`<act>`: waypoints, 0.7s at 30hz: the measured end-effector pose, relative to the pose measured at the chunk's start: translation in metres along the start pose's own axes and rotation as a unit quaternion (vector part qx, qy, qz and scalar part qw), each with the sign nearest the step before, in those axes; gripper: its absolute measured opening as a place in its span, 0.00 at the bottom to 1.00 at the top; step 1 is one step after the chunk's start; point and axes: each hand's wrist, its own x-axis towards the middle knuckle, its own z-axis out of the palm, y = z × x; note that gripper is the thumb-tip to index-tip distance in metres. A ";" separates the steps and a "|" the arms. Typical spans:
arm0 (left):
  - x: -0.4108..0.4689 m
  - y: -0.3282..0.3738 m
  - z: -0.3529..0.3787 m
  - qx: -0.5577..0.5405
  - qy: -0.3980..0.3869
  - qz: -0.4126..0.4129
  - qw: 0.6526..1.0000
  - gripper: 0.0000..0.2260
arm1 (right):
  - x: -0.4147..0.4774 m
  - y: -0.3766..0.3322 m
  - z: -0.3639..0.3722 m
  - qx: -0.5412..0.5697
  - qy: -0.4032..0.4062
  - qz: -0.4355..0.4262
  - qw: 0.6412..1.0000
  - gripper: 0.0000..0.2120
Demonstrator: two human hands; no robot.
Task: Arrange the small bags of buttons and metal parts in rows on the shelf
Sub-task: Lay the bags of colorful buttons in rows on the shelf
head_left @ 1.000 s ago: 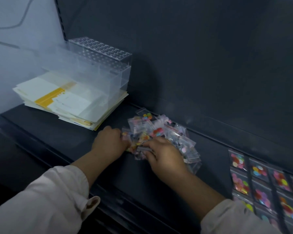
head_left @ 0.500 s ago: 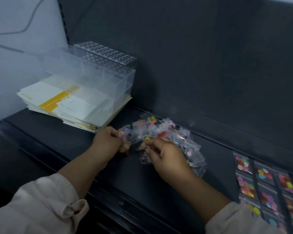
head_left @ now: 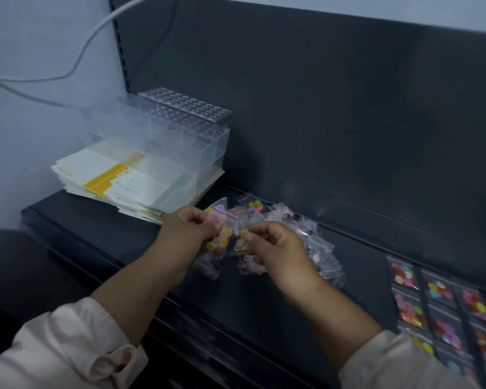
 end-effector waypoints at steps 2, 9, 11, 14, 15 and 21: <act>-0.008 0.005 0.011 -0.024 -0.035 -0.003 0.999 0.08 | -0.006 -0.005 -0.005 0.068 -0.024 0.053 0.996 0.02; -0.032 0.009 0.062 -0.044 -0.114 0.011 0.992 0.08 | -0.025 -0.006 -0.042 0.129 -0.030 0.078 0.988 0.03; -0.038 0.011 0.078 -0.076 -0.117 -0.007 0.990 0.09 | -0.032 -0.003 -0.060 0.117 -0.005 0.082 0.990 0.03; -0.045 0.010 0.104 -0.076 -0.117 -0.013 0.990 0.07 | -0.048 0.002 -0.093 0.116 0.015 0.089 0.989 0.03; -0.047 0.009 0.111 -0.069 -0.121 -0.013 0.990 0.06 | -0.053 0.003 -0.102 0.122 0.019 0.092 0.988 0.04; -0.074 -0.003 0.176 -0.006 -0.203 -0.049 0.978 0.07 | -0.098 0.010 -0.185 0.171 0.075 0.105 0.977 0.04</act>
